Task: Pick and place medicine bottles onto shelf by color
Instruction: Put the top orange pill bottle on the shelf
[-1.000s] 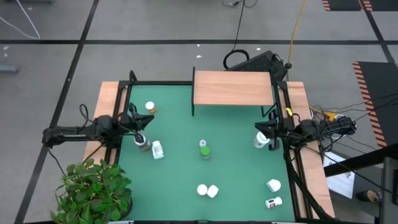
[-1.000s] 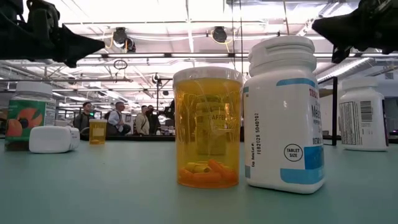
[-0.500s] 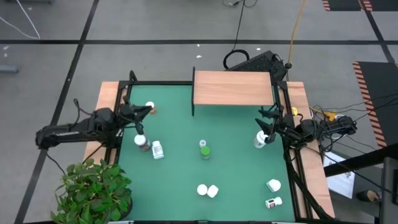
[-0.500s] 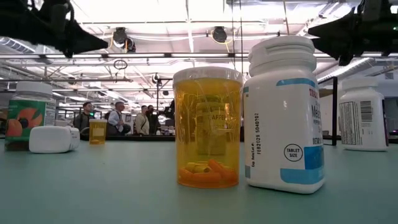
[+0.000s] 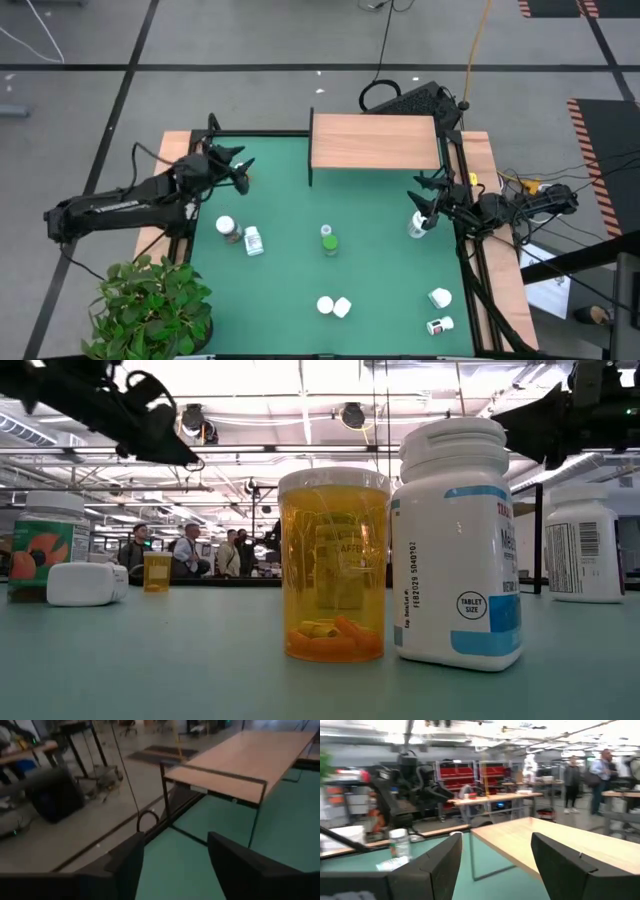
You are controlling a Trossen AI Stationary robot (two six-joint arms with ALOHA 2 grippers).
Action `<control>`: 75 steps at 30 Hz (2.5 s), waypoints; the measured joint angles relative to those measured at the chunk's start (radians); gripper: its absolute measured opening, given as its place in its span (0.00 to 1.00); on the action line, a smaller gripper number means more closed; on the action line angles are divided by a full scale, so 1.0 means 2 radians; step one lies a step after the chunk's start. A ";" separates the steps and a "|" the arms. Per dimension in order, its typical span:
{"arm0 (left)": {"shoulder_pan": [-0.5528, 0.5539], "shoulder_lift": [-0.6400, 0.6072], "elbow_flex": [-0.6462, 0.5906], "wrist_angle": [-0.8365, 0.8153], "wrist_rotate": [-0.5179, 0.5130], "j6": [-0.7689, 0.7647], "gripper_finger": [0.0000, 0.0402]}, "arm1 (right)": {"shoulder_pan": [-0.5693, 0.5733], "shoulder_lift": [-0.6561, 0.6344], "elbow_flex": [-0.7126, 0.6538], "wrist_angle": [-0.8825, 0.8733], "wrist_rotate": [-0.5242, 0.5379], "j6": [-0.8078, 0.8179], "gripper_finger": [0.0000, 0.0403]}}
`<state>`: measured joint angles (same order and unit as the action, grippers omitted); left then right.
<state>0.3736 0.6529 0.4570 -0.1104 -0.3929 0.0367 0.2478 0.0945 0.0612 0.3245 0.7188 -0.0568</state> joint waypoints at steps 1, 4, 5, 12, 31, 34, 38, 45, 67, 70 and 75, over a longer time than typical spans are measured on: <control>0.008 0.011 0.008 -0.015 0.003 -0.004 0.59 | 0.000 0.003 0.000 0.000 0.008 0.003 0.58; 0.035 0.041 0.046 -0.073 0.004 -0.025 0.63 | 0.000 0.010 0.000 -0.001 0.009 0.015 0.58; 0.044 0.050 0.060 -0.097 0.006 -0.032 0.65 | 0.000 0.013 0.000 -0.001 0.008 0.022 0.58; 0.126 0.111 0.142 -0.211 0.072 -0.062 0.74 | 0.000 0.044 0.001 -0.014 0.007 0.049 0.58; 0.189 0.258 0.135 -0.276 0.135 -0.134 0.90 | 0.000 0.105 0.001 -0.010 0.006 0.084 0.59; 0.189 0.271 0.135 -0.273 0.134 -0.133 0.90 | 0.000 0.105 0.001 -0.010 0.006 0.085 0.59; 0.189 0.287 0.135 -0.275 0.133 -0.134 0.90 | 0.000 0.105 0.001 -0.010 0.006 0.088 0.59; 0.189 0.319 0.135 -0.279 0.131 -0.140 0.90 | 0.000 0.105 0.001 -0.010 0.005 0.088 0.59; 0.187 0.331 0.150 -0.285 0.135 -0.153 0.52 | 0.000 0.105 0.001 -0.008 0.006 0.088 0.59; 0.177 0.331 0.192 -0.322 0.137 -0.154 0.54 | 0.000 0.105 0.001 -0.007 0.006 0.088 0.58; 0.149 0.331 0.295 -0.388 0.116 -0.143 0.56 | 0.000 0.105 0.001 -0.007 0.006 0.088 0.58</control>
<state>0.6707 1.3155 1.0470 -0.8859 -0.1614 -0.2484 0.2474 0.3038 0.0628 0.3099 0.7303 0.1196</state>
